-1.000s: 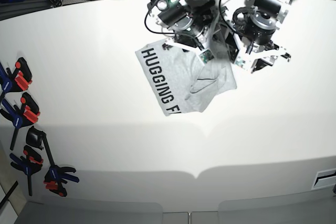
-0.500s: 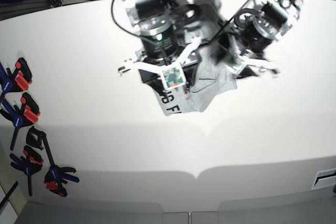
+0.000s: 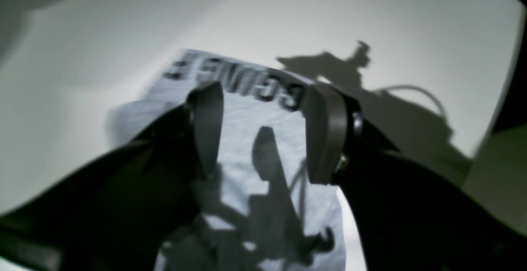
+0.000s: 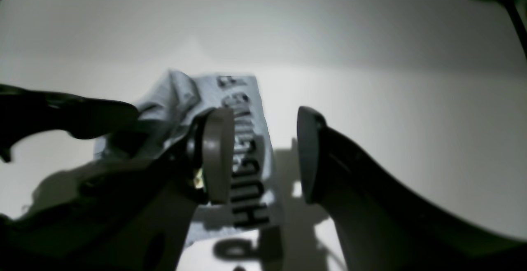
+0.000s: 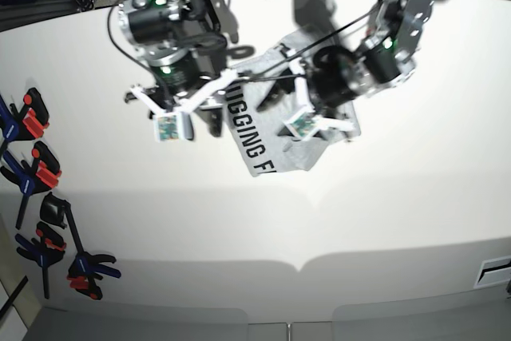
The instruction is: Fold the T-shirt properly
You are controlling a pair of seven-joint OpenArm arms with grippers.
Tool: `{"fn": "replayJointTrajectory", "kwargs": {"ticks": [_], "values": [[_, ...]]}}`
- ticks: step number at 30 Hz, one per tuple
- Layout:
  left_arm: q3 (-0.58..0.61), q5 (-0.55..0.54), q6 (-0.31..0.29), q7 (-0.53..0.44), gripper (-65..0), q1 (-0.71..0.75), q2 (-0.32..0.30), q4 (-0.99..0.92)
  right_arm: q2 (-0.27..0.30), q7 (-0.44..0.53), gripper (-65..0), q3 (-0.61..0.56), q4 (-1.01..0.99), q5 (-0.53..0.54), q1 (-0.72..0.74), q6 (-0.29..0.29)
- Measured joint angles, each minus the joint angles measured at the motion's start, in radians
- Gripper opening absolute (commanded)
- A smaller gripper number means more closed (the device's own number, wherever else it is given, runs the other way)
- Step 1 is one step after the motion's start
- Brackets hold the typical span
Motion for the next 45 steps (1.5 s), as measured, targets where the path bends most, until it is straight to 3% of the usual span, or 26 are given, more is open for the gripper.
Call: {"fn": "replayJointTrajectory", "kwargs": {"ticks": [3,8,15,17,18,19,21,24,26,31,35,38,43,45], "values": [[0.080,0.050,0.005,0.004,-35.3,-0.066,0.013,-0.052,0.000,0.001,-41.4,0.064,-0.004,0.006,-0.001,0.002],[0.198,0.283,0.116,-0.011,-35.3,-0.132,0.006,-0.056,0.005,0.011,-41.4,0.110,-0.004,-0.012,-0.030,-0.009],[0.278,0.336,0.142,0.023,-35.3,-0.146,-0.027,-0.058,0.004,0.016,-41.4,0.112,-0.004,-0.024,-0.079,-0.009],[0.279,0.405,0.207,-0.007,-35.3,-0.134,-0.026,-0.058,0.007,0.015,-41.4,0.113,-0.004,-0.024,-0.079,-0.010],[0.277,0.494,0.257,0.034,-35.3,-0.133,-0.039,-0.059,0.008,0.043,-41.4,0.130,-0.002,-0.101,-0.076,-0.089],[0.264,0.553,0.315,0.064,-35.3,-0.134,-0.067,-0.069,0.022,0.044,-41.4,0.166,-0.002,-0.207,-0.066,-0.112],[0.231,0.586,0.398,0.140,-35.3,-0.147,-0.100,-0.084,0.047,0.029,-41.4,0.180,-0.002,-0.212,-0.076,-0.132],[0.246,0.507,0.466,0.163,-35.3,-0.161,-0.067,-0.071,0.024,0.029,-41.4,0.159,0.002,-0.155,-0.073,-0.105],[0.260,0.385,0.447,0.154,-35.3,-0.152,-0.063,-0.071,0.017,0.031,-41.4,0.159,0.002,-0.156,-0.073,-0.104],[0.245,0.370,0.465,0.134,-35.3,-0.156,-0.097,-0.073,0.031,0.036,-41.4,0.166,0.002,-0.174,-0.074,-0.104],[0.253,0.357,0.464,0.106,-35.3,-0.155,-0.084,-0.072,0.026,0.039,-41.4,0.159,0.002,-0.155,-0.072,-0.040],[0.252,0.335,0.463,0.122,-35.3,-0.155,-0.087,-0.072,0.029,0.039,-41.4,0.165,0.002,-0.165,-0.071,-0.039],[0.251,0.170,0.385,0.129,-35.3,-0.155,-0.087,-0.072,0.028,0.043,-41.4,0.162,0.002,-0.159,-0.071,-0.039],[0.252,0.153,0.367,0.107,-35.3,-0.155,-0.084,-0.075,0.029,0.043,-41.4,0.163,0.002,-0.160,-0.071,-0.039]]}}
